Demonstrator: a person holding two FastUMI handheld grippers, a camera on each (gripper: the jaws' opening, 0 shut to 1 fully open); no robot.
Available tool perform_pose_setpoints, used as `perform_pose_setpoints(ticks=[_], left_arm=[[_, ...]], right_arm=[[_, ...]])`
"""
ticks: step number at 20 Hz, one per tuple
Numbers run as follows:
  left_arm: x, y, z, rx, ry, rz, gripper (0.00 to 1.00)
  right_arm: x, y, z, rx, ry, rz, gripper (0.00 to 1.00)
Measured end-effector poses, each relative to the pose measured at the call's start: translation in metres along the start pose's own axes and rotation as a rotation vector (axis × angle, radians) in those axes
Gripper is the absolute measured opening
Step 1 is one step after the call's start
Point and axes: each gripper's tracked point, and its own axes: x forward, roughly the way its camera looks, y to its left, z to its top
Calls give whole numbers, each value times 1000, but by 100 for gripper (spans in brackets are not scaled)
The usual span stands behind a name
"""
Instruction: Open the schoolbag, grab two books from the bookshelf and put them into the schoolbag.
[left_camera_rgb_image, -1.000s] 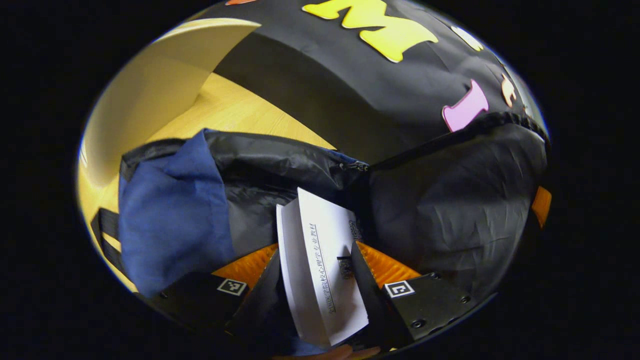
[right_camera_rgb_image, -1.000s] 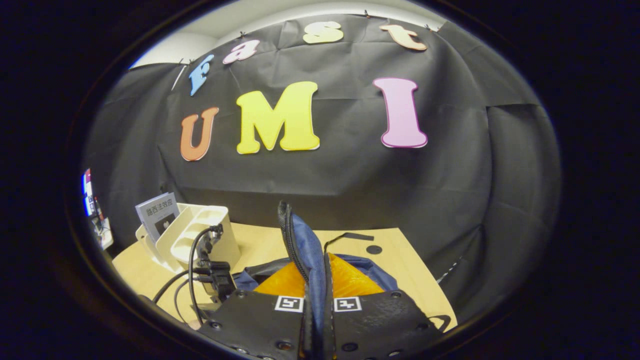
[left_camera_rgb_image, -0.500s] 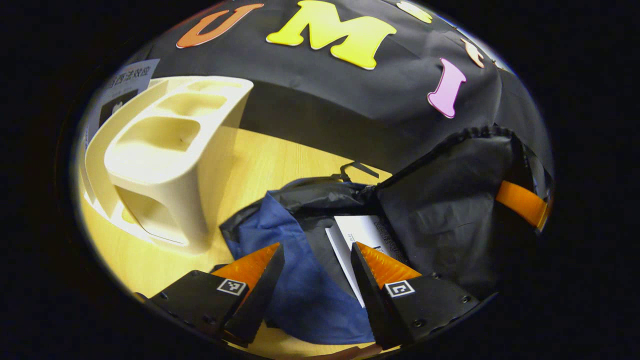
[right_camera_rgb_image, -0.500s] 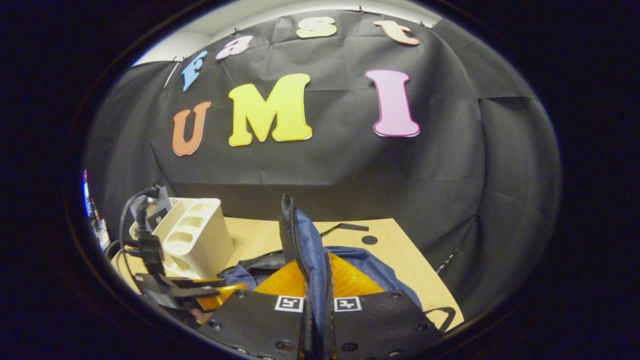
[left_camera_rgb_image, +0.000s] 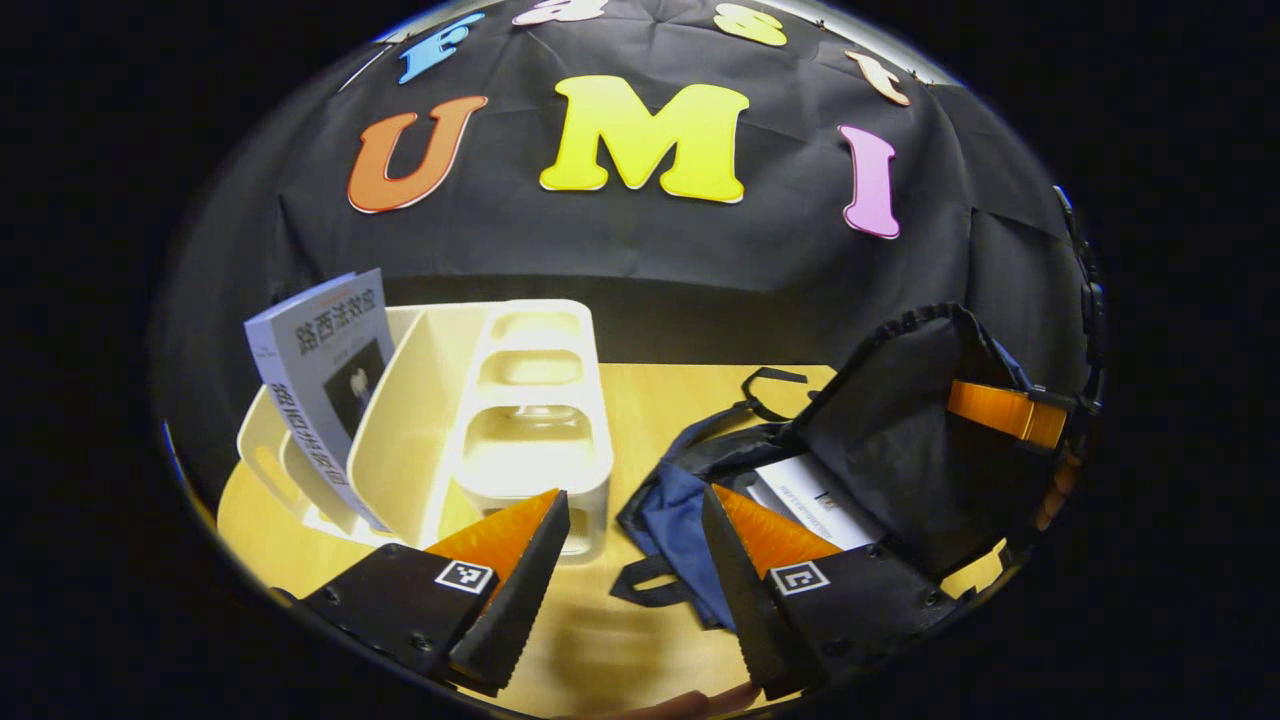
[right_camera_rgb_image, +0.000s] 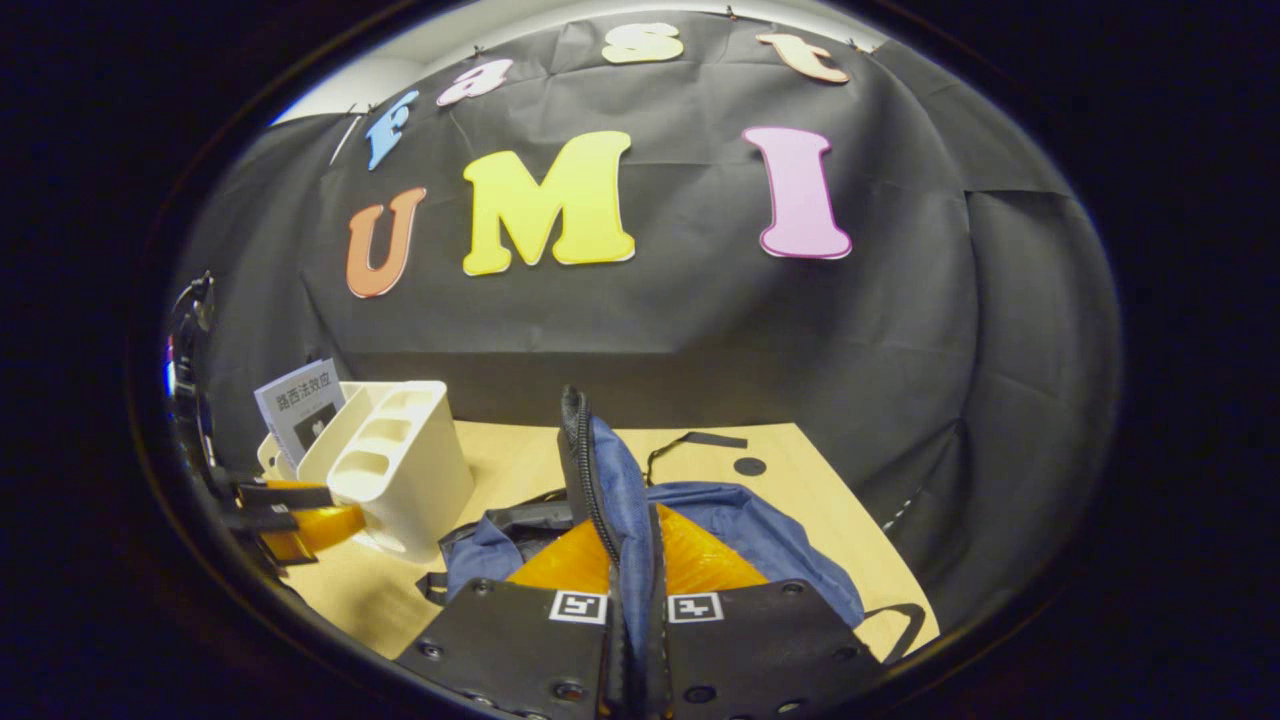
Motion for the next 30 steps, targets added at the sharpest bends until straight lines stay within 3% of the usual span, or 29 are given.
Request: perform_pose_setpoints(ticks=[6, 10, 12, 17, 22, 27, 30], left_arm=[[-31, 50, 31, 50, -84, 83, 85], [-52, 90, 55, 58, -120, 147, 89], [-63, 112, 73, 87, -144, 192, 96], [-80, 142, 121, 77, -153, 211, 100], [-58, 182, 147, 86, -45, 249, 99], [-15, 213, 141, 30, 126, 236, 99], [11, 232, 139, 61, 196, 278, 99]], right_arm=[[-3, -3, 4, -14, -7, -8, 7], [-6, -8, 0, -11, 7, 11, 7], [-7, -15, 0, -3, 4, 9, 7], [-12, -15, -3, -5, 4, 14, 7], [-17, -15, -4, -8, 10, 18, 7], [-18, -14, -7, -16, 24, 23, 7], [-17, -13, -8, -20, 30, 25, 7]])
